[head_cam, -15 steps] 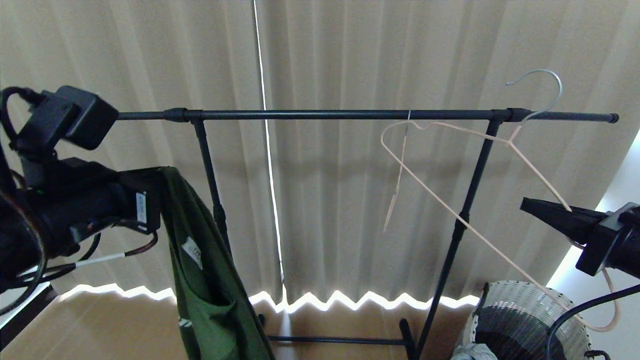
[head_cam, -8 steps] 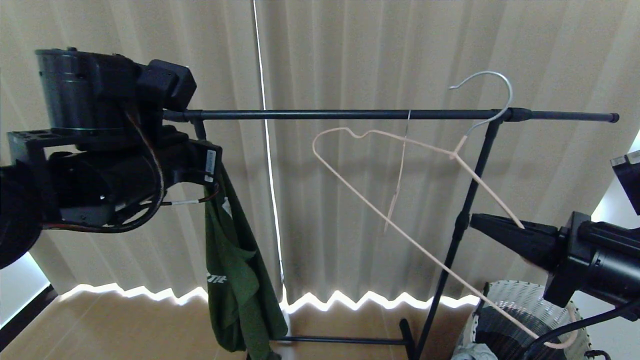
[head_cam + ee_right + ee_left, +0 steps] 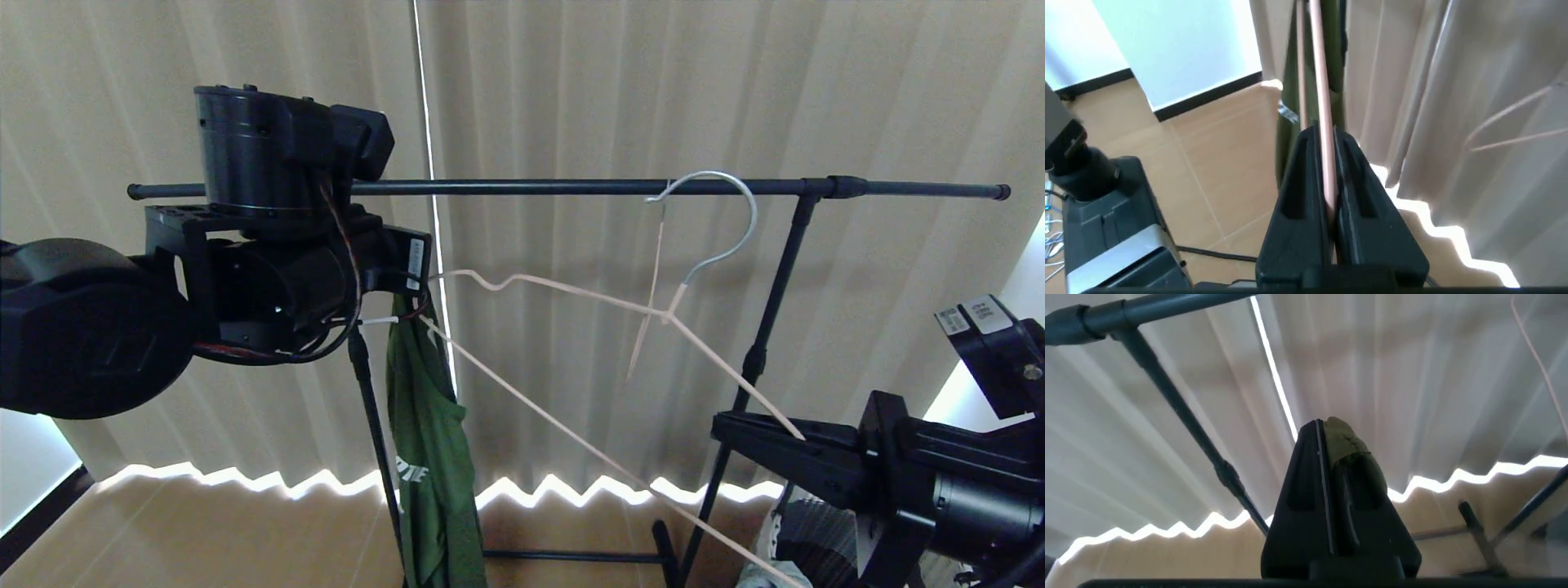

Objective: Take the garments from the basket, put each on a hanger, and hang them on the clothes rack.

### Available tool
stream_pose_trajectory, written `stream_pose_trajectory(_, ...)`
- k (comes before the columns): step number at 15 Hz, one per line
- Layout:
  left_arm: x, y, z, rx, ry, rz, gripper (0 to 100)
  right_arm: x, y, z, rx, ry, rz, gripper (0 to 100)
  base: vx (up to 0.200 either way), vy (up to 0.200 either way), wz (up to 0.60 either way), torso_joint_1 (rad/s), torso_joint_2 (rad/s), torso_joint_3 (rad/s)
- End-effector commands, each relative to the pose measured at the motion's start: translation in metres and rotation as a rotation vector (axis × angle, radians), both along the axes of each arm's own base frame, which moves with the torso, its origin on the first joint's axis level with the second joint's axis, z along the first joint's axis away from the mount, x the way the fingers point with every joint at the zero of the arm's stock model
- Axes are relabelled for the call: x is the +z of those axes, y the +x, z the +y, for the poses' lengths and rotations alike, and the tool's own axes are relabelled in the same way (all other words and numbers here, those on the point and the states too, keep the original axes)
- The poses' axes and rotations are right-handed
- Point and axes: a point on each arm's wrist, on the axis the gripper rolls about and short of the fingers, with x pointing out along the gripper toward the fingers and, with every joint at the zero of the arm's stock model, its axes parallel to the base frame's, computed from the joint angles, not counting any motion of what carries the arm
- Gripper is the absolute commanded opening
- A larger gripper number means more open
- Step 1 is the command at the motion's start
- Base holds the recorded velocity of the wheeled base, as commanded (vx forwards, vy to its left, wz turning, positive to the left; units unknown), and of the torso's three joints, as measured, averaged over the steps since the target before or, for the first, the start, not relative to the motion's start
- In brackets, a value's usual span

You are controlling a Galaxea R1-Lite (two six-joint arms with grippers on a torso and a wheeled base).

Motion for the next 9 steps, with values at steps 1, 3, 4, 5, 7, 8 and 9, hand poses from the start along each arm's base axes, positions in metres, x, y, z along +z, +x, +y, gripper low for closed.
stream_pose_trajectory(1, 0.001, 0.000, -0.001, -0.002, -0.002, -0.003, 0, -0.003, 0.003, 0.005, 0.011, -0.005, 0.004, 0, 0.000, 0.000, 0.00, 0.000, 0.00, 0.000)
stream_pose_trajectory(3, 0.000, 0.000, -0.001, 0.020, 0.002, -0.003, 0, -0.004, 0.006, 0.007, 0.011, 0.002, -0.006, 0, 0.000, 0.000, 0.00, 0.000, 0.00, 0.000)
stream_pose_trajectory(4, 0.000, -0.001, -0.001, 0.022, -0.002, -0.002, 0, -0.004, 0.008, 0.009, 0.010, 0.001, -0.007, 0, 0.000, 0.000, 0.00, 0.000, 0.00, 0.000)
stream_pose_trajectory(5, 0.000, -0.001, -0.001, 0.024, -0.008, -0.001, 0, -0.004, 0.010, 0.010, 0.008, 0.001, -0.007, 0, 0.000, 0.000, 0.00, 0.000, 0.00, 0.000)
stream_pose_trajectory(7, 0.000, -0.002, -0.001, 0.022, -0.010, -0.001, 0, -0.006, 0.013, 0.012, 0.009, -0.004, 0.000, 0, 0.000, 0.000, 0.00, 0.000, 0.00, 0.000)
stream_pose_trajectory(8, 0.000, -0.002, -0.001, 0.025, -0.009, -0.001, 0, -0.006, 0.015, 0.014, 0.009, -0.004, -0.002, 0, 0.000, 0.000, 0.00, 0.000, 0.00, 0.000)
stream_pose_trajectory(9, 0.001, -0.004, -0.003, 0.030, -0.008, -0.006, 0, -0.007, 0.022, 0.019, 0.004, -0.001, -0.008, 0, 0.000, 0.000, 0.00, 0.000, 0.00, 0.000)
